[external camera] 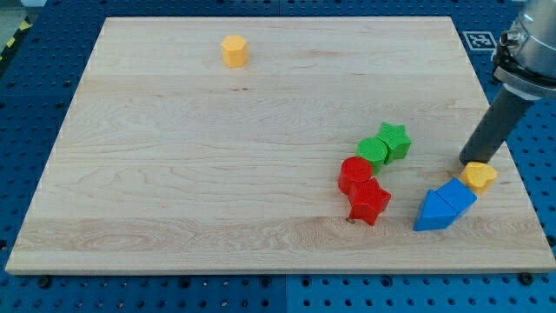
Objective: Nudge the yellow heart a bit up
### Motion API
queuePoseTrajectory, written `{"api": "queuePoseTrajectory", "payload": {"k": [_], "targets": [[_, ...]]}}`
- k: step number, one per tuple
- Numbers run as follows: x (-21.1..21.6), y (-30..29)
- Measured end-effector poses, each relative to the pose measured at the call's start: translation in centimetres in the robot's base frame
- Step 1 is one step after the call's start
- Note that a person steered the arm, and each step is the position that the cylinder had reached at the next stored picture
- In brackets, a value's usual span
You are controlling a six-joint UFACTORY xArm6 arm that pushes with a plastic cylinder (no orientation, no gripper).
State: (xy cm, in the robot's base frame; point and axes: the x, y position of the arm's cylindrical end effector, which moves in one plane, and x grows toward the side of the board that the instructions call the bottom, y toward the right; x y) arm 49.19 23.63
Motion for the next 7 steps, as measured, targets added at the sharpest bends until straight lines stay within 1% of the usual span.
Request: {"api": "queuePoseTrajectory", "payload": {"k": [1, 2, 3, 4, 7], "targets": [[-0.6, 0.6], [0.7, 2.9], [3.8, 4.5], [5.4, 4.9], [5.4, 4.1]]}}
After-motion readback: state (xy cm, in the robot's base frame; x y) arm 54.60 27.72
